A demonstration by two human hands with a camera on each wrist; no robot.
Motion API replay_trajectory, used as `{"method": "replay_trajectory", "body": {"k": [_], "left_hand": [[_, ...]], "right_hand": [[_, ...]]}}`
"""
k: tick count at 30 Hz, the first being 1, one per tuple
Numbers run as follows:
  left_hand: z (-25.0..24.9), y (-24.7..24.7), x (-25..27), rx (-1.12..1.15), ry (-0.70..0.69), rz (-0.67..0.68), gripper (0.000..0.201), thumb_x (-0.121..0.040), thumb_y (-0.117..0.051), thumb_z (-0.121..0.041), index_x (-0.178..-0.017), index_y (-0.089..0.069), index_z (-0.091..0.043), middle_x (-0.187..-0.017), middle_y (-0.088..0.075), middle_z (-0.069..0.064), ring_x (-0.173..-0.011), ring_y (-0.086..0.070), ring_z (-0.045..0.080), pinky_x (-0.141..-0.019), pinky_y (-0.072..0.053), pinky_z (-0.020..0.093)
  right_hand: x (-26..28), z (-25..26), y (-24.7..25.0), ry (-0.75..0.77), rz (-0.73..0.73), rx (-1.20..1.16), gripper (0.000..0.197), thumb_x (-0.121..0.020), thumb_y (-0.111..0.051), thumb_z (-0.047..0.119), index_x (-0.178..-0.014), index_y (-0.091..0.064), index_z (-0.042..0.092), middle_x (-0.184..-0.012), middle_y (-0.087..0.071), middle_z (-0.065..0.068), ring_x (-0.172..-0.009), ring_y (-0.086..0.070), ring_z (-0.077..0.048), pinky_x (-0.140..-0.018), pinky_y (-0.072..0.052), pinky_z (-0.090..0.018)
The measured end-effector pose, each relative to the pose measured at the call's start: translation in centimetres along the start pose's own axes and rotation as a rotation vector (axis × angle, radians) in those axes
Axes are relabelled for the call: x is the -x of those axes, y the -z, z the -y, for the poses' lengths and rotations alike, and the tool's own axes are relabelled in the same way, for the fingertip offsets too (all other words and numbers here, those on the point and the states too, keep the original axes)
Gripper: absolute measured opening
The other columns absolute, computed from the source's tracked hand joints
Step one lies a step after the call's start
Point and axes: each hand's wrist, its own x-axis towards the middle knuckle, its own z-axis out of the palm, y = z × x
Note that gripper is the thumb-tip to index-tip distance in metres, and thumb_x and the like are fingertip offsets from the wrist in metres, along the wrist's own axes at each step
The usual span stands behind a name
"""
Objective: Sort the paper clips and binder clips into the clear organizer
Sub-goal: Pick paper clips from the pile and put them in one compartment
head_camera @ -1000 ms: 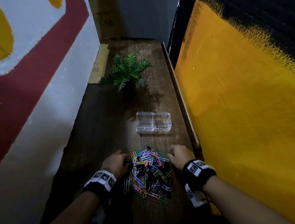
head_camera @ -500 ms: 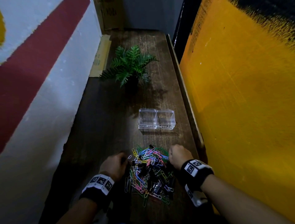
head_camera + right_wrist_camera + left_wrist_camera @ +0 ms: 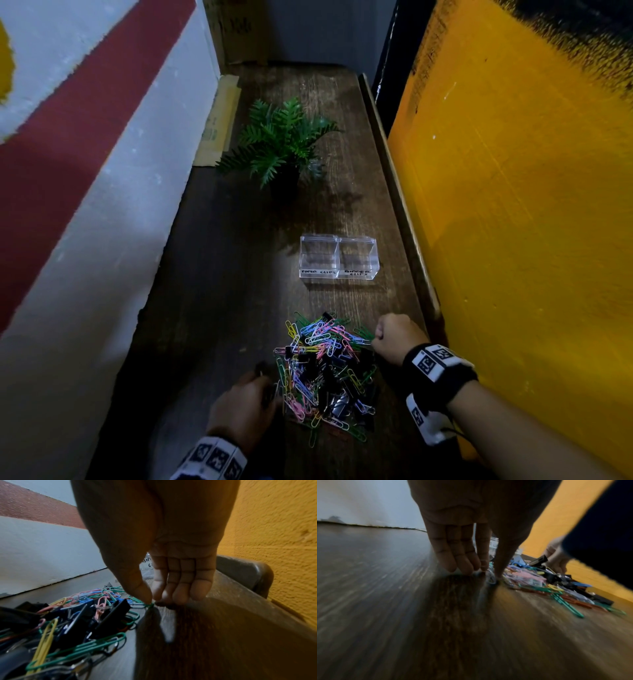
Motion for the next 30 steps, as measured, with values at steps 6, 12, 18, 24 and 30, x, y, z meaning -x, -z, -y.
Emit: {"method": "replay_trajectory", "body": {"k": [6, 12, 18, 24, 30], "left_hand": [[0.9, 0.5, -0.5, 0.035, 0.037, 0.068, 0.023, -0.089, -0.050, -0.046, -0.104, -0.058, -0.031, -0.107, -0.065, -0.008, -0.095, -0.062, 0.011, -0.083, -0.050, 0.028], [1.4, 1.7, -0.8, 0.110, 0.068, 0.054, 0.015, -0.085, -0.057, -0.047, -0.073, -0.051, -0.042, -0.096, -0.069, -0.008, -0.088, -0.064, 0.008, -0.069, -0.043, 0.019], [0.9, 4.6, -2.0, 0.204, 0.066, -0.077, 0.010, -0.082, -0.064, -0.042, -0.073, -0.061, -0.038, -0.076, -0.068, -0.013, -0.074, -0.064, 0.003, -0.068, -0.049, 0.020], [-1.2, 7.7, -4.9, 0.371, -0.011, -0.230, 0.013, -0.074, -0.075, -0.028, -0.065, -0.066, -0.029, -0.065, -0.068, -0.015, -0.066, -0.062, -0.003, -0.064, -0.048, 0.020], [-4.5, 10.3, -9.4, 0.367, -0.097, -0.285, 0.010, -0.074, -0.075, -0.024, -0.072, -0.066, -0.023, -0.067, -0.067, -0.010, -0.067, -0.062, 0.004, -0.062, -0.047, 0.020]], "right_hand": [[-0.3, 0.2, 0.1, 0.072, -0.044, 0.066, 0.016, -0.083, -0.064, 0.030, -0.092, -0.059, 0.017, -0.093, -0.059, 0.001, -0.081, -0.058, -0.017, -0.068, -0.046, -0.027], [-1.2, 1.2, 0.2, 0.059, -0.025, 0.084, 0.013, -0.083, -0.066, 0.025, -0.084, -0.062, 0.012, -0.092, -0.062, -0.005, -0.082, -0.062, -0.023, -0.073, -0.053, -0.032], [-1.6, 1.2, 0.2, 0.089, -0.006, 0.152, 0.011, -0.090, -0.051, 0.014, -0.087, -0.061, 0.010, -0.093, -0.063, -0.010, -0.085, -0.063, -0.028, -0.070, -0.048, -0.031], [-1.1, 0.6, -0.3, 0.192, -0.063, 0.154, 0.012, -0.093, -0.047, 0.014, -0.100, -0.055, 0.012, -0.104, -0.059, -0.008, -0.094, -0.059, -0.027, -0.071, -0.037, -0.027], [-0.5, 0.3, -0.6, 0.236, -0.084, 0.072, 0.020, -0.091, -0.057, 0.024, -0.109, -0.056, 0.015, -0.108, -0.058, -0.001, -0.098, -0.057, -0.020, -0.084, -0.048, -0.032]]}}
